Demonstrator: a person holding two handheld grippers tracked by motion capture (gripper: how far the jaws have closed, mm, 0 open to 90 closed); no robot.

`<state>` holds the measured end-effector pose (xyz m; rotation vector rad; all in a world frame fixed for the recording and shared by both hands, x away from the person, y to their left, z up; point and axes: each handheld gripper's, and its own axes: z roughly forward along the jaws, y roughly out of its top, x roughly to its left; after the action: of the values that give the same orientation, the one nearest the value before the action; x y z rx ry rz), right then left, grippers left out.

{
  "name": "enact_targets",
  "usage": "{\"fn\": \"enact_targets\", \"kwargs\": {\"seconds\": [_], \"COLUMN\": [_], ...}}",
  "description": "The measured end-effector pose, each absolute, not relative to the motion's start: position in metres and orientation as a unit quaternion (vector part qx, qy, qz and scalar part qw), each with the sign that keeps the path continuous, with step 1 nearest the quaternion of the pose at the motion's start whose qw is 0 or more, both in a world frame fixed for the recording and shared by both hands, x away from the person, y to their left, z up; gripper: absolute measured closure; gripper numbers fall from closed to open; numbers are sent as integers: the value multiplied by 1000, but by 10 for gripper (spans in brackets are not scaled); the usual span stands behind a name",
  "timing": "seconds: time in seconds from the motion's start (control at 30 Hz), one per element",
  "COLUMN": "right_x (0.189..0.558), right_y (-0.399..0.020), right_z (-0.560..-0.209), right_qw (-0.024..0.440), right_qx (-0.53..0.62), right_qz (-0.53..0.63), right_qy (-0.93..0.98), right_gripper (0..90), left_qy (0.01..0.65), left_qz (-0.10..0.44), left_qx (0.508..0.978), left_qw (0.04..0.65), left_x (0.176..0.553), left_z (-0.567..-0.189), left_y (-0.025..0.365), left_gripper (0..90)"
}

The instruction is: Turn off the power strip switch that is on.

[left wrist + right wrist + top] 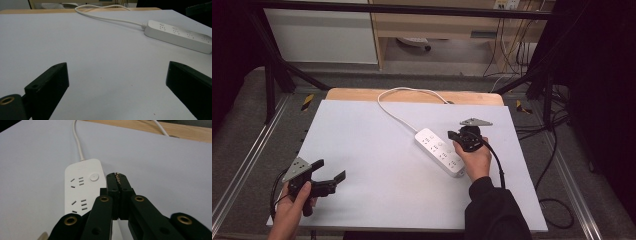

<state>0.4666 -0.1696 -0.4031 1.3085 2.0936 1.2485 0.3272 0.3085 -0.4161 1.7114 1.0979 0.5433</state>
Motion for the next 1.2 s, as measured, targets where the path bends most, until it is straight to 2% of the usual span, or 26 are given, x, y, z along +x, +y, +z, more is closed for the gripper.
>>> {"fn": "enact_targets", "kwargs": {"seconds": [1.2], "right_x": [465], "right_y": [-149], "right_z": [-426], "right_qw": [173], "right_qx": [476], "right_qz": [437], "right_qy": [743], "right_gripper": [900], "left_qy": [454], "left_qz": [223], "left_qx": [707], "left_qw": [495], "left_x": [327], "left_z": [-416], "left_y": [309], "left_gripper": [44]}}
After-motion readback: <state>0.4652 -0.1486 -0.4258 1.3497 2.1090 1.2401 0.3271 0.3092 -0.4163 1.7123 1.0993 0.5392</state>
